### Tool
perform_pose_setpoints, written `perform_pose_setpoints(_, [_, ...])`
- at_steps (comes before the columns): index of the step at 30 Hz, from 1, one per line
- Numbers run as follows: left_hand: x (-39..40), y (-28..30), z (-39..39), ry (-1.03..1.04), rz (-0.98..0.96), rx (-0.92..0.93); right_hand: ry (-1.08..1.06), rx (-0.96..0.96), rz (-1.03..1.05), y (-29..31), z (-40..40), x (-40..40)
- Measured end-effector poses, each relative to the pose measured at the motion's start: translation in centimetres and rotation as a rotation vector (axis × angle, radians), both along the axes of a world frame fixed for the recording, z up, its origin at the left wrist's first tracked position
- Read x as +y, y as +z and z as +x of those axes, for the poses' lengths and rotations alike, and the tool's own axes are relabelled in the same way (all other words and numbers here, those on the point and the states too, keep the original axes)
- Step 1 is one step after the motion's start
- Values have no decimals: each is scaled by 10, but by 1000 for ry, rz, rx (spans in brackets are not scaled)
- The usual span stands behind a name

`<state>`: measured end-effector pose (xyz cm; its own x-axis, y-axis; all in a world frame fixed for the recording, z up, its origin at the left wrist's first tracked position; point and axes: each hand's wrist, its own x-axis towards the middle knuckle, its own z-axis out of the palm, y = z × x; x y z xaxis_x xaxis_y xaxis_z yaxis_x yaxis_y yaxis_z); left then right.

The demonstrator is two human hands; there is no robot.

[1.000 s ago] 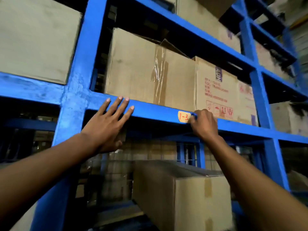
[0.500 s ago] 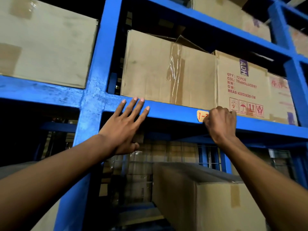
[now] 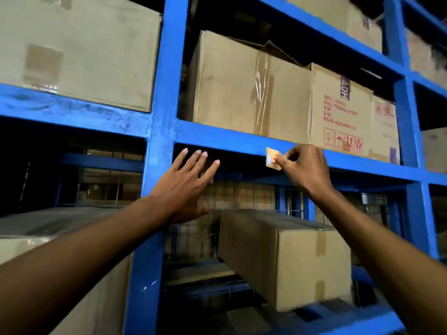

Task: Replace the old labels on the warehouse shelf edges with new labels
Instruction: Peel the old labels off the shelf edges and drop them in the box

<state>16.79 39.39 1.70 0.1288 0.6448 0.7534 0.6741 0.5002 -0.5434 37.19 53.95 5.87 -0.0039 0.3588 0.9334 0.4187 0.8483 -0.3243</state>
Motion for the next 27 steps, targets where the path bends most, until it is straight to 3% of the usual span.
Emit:
perform_pose_setpoints(10, [-92, -109, -64, -92, -99, -4, 116, -86, -109, -95, -55, -120])
perform_pose_setpoints(15, [-112, -178, -70, -146, -193, -15, 203, -45, -419, -205, -79, -147])
perform_pose_setpoints(20, [-119, -259, -60, -216, -355, -1, 150, -204, -605, -323, -80, -173])
perform_pose_setpoints(27, [-113, -370, -59, -159, -602, -93, 85, -359, -921, -467, -72, -201])
